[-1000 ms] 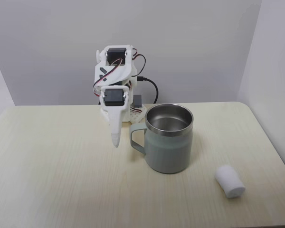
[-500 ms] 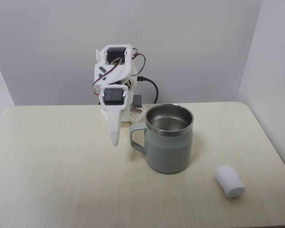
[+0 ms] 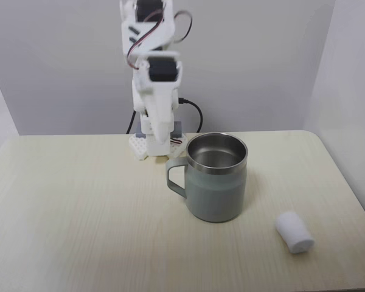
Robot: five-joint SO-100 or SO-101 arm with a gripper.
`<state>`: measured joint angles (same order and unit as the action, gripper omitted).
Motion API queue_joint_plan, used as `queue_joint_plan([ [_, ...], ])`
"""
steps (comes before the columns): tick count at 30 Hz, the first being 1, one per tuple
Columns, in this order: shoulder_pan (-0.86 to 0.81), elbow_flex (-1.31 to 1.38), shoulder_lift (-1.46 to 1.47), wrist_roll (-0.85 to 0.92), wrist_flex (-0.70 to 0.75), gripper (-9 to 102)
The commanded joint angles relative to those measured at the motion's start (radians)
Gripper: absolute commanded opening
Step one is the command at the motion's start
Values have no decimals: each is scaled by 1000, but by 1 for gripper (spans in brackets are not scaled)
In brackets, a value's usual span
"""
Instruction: Grasp a dressing and put it in the cup.
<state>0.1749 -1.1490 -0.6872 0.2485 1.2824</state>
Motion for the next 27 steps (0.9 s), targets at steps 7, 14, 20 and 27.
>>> queue_joint_plan([
  [7, 222, -713, -626, 258, 264, 17],
  [14, 414, -914, -965, 371, 308, 23],
  [20, 528, -1039, -1218, 466, 354, 25],
  [27, 568, -1212, -1480, 488, 347, 25],
])
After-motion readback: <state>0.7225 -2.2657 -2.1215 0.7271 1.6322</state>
